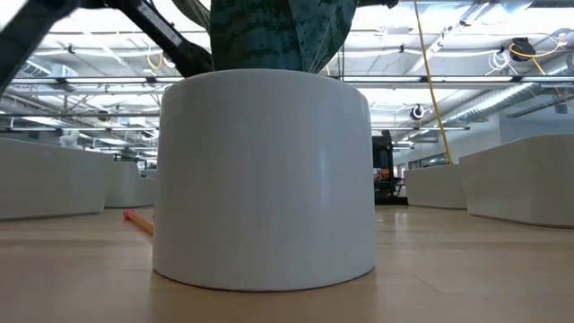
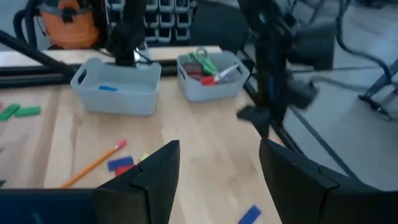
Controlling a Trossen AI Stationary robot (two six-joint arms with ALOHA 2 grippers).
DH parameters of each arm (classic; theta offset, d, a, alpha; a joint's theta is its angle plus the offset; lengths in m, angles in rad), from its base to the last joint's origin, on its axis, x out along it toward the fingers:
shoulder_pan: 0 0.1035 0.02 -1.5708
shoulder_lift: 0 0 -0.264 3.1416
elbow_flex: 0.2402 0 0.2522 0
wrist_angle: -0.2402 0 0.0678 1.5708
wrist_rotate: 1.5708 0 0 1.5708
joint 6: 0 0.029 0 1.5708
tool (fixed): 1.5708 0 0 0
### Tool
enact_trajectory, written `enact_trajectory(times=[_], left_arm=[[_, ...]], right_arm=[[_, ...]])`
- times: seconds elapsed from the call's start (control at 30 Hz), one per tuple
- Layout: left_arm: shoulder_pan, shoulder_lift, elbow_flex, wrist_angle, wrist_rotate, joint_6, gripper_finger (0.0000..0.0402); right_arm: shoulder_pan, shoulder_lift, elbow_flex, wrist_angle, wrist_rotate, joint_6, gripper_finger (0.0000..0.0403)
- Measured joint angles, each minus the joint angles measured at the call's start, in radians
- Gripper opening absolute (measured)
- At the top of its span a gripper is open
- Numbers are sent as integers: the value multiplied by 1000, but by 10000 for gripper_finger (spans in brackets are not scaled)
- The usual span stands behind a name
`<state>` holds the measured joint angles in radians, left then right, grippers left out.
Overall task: Sort crayons/erasers/pens/pencils in bins
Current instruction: Put the orange eraser into the bottom left gray bin
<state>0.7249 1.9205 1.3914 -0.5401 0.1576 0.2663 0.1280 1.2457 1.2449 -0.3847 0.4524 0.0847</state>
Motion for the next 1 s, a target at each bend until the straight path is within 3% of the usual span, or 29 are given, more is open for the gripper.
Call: enact_trajectory(times=[0.27,0.63,0.73,1.0], left_arm=[[7,186,157,-90,-10,132,274],[6,240,167,-113,-80,152,265],[4,240,167,-112,-75,153,236],[-27,250,167,-76,-81,194,103]], right_arm=[[1,0,0,74,78,68,212],[3,0,0,74,127,135,212],[3,1,0,74,127,152,212],[3,1,0,75,127,165,212]])
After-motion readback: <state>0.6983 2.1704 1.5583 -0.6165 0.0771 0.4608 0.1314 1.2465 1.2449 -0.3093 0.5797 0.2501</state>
